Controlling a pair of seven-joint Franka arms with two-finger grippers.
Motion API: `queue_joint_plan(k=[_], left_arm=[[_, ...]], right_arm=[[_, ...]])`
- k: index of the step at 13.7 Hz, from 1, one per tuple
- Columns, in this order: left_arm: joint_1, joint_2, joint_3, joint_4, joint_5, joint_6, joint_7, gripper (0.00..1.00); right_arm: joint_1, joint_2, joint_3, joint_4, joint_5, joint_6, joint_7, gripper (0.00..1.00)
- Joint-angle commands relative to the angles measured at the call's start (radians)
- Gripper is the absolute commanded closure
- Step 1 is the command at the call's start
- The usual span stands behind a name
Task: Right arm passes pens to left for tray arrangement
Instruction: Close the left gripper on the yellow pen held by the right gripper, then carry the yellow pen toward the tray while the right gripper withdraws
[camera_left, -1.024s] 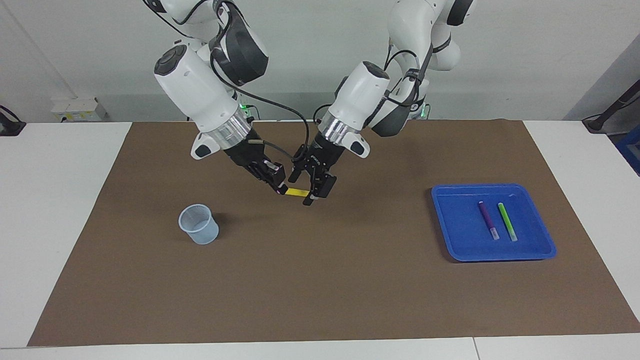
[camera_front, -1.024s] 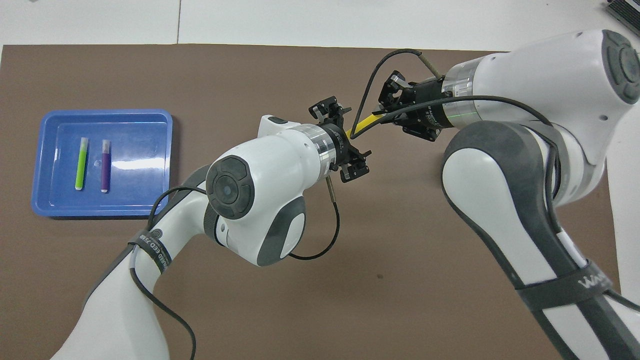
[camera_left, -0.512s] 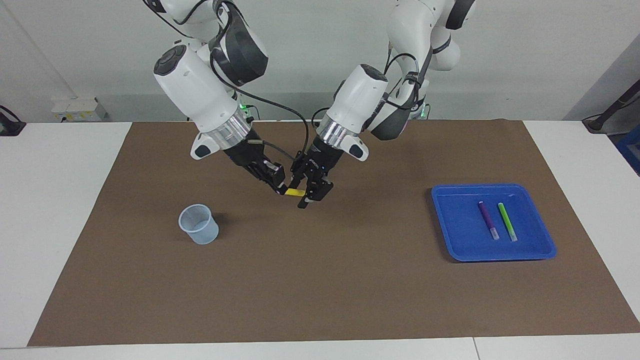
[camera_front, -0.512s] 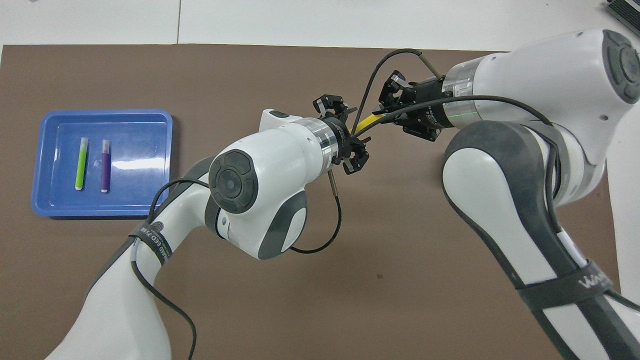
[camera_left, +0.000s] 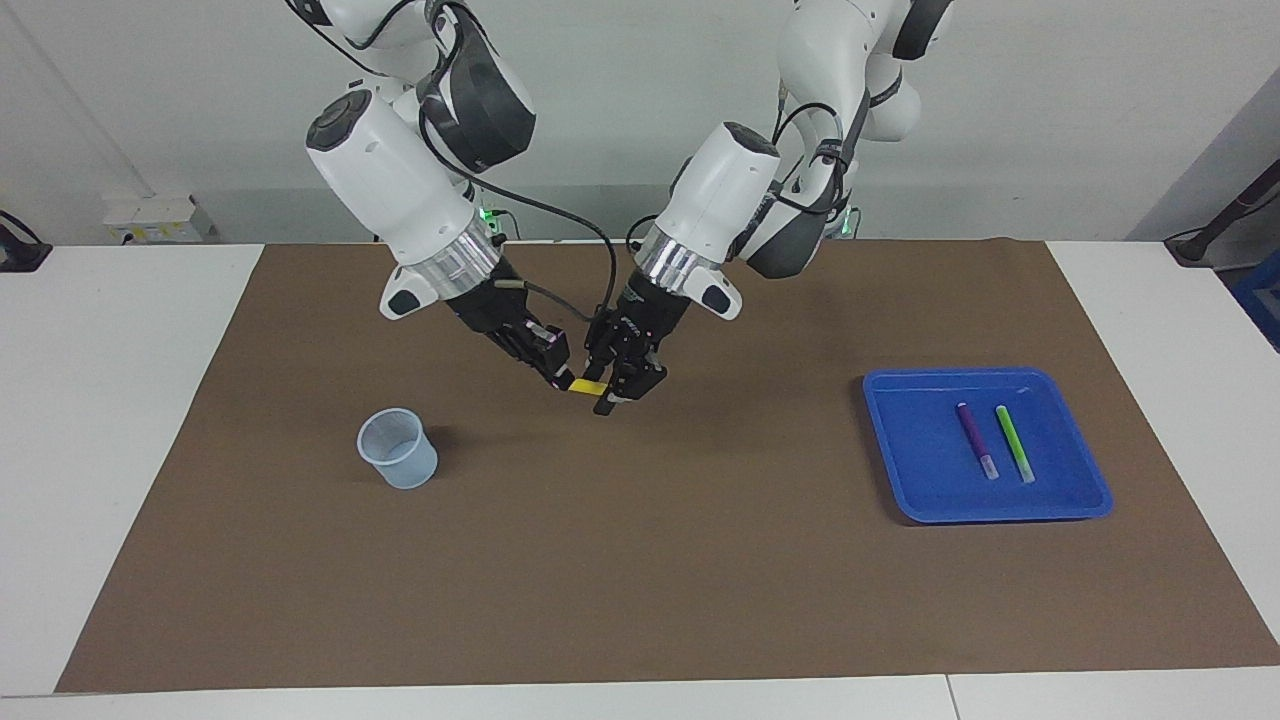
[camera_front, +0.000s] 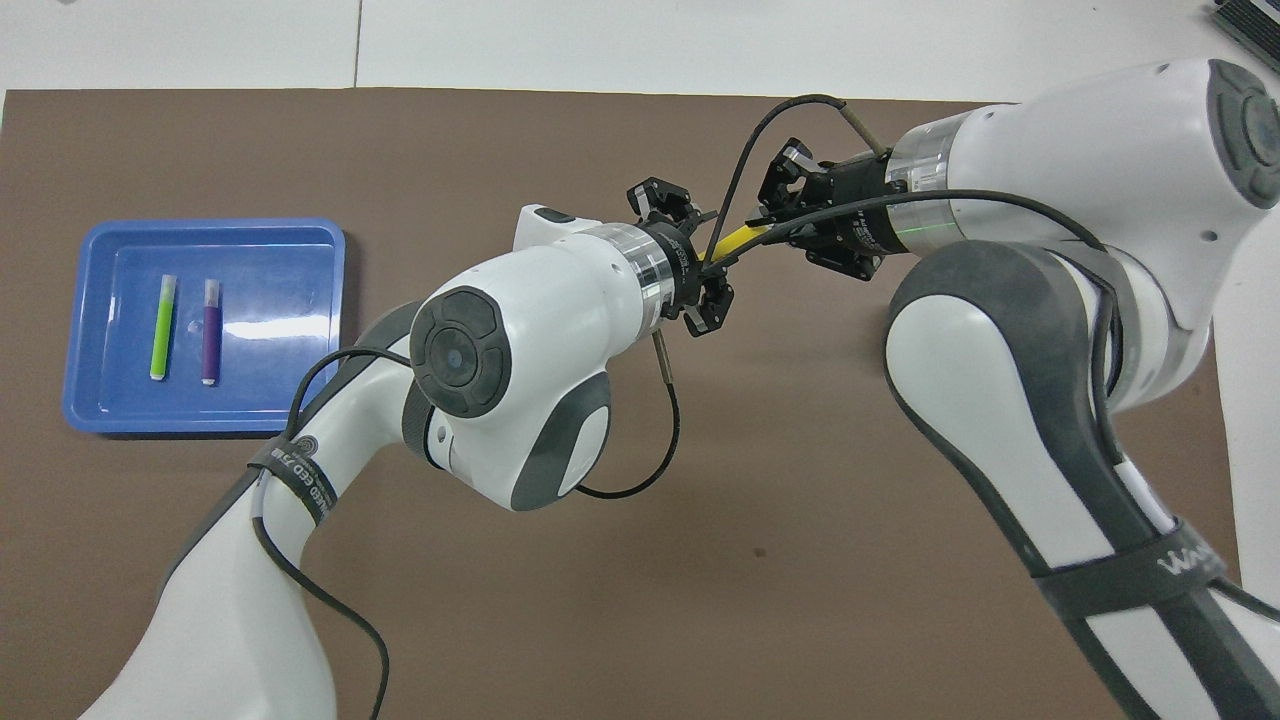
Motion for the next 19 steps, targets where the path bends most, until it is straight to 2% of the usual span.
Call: queue_joint_plan(k=[1, 4, 8, 9, 10, 11, 12, 13, 14, 17, 19], left_arm=[[0.01, 0.013, 0.004, 0.022, 0.019, -0.026, 0.019, 0.72], [0.01, 0.013, 0.004, 0.022, 0.019, -0.026, 0.017, 0.99], [0.011, 0.013, 0.004, 0.027, 0.022, -0.035, 0.026, 1.0], [0.01, 0.011, 0.004, 0.027, 0.022, -0.041, 0.045, 1.0], [0.011, 0.008, 0.004, 0.027, 0.021, -0.05, 0.057, 1.0], [0.013, 0.007, 0.004, 0.027, 0.021, -0.055, 0.059, 1.0], [0.014, 0.007, 0.004, 0.027, 0.021, -0.054, 0.063, 1.0], [0.016, 0.005, 0.006, 0.027, 0.022, -0.055, 0.066, 1.0], [0.022, 0.002, 0.004, 0.027, 0.021, -0.058, 0.071, 1.0], [0.05, -0.004, 0.006, 0.027, 0.021, -0.096, 0.139, 1.0], [0.085, -0.015, 0.004, 0.025, 0.021, -0.179, 0.257, 1.0]], right_arm=[[-0.011, -0.005, 0.005, -0.014, 0.024, 0.009, -0.026, 0.9], [-0.011, -0.005, 0.005, -0.014, 0.024, 0.009, -0.026, 0.9], [-0.011, -0.005, 0.005, -0.014, 0.024, 0.009, -0.026, 0.9], [-0.012, -0.005, 0.005, -0.014, 0.022, 0.009, -0.027, 0.86], [-0.014, -0.005, 0.004, -0.014, 0.02, 0.008, -0.03, 0.64], [-0.018, -0.005, 0.004, -0.014, 0.019, 0.006, -0.03, 0.27], [-0.023, -0.005, 0.004, -0.012, 0.016, 0.006, -0.03, 0.11], [-0.024, -0.005, 0.002, -0.011, 0.011, 0.006, -0.032, 0.03], [-0.026, -0.005, -0.001, -0.007, 0.005, 0.005, -0.036, 0.0], [-0.089, -0.017, -0.004, 0.002, -0.025, -0.045, -0.143, 0.0], [-0.136, -0.031, -0.005, 0.014, -0.108, -0.116, -0.287, 0.0]])
